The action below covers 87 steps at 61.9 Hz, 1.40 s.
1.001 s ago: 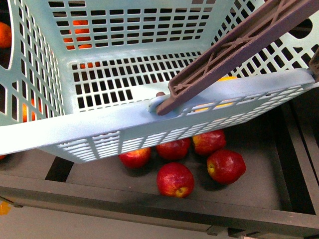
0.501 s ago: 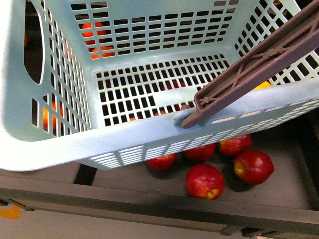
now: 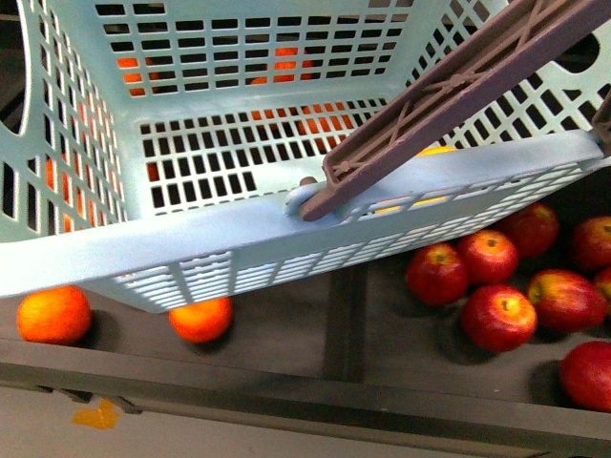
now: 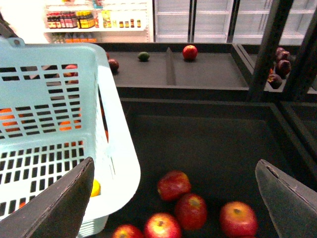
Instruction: Pick mango and avocado into basket
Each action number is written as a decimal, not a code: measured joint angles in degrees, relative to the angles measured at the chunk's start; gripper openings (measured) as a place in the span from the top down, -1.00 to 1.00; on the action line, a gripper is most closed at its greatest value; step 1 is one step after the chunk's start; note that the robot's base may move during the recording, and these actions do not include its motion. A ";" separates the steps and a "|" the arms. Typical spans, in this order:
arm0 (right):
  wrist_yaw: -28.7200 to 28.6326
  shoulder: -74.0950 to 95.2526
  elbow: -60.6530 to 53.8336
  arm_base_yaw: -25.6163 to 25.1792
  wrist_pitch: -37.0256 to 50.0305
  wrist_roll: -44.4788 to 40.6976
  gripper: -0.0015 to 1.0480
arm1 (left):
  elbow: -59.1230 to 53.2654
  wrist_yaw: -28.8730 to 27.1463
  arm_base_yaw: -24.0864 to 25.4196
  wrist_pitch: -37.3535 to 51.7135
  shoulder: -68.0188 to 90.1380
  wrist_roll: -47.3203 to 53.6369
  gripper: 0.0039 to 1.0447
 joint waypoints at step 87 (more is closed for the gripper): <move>0.00 -0.07 -0.11 0.00 0.00 0.00 -0.83 | 0.00 0.15 0.02 0.00 0.00 0.00 0.74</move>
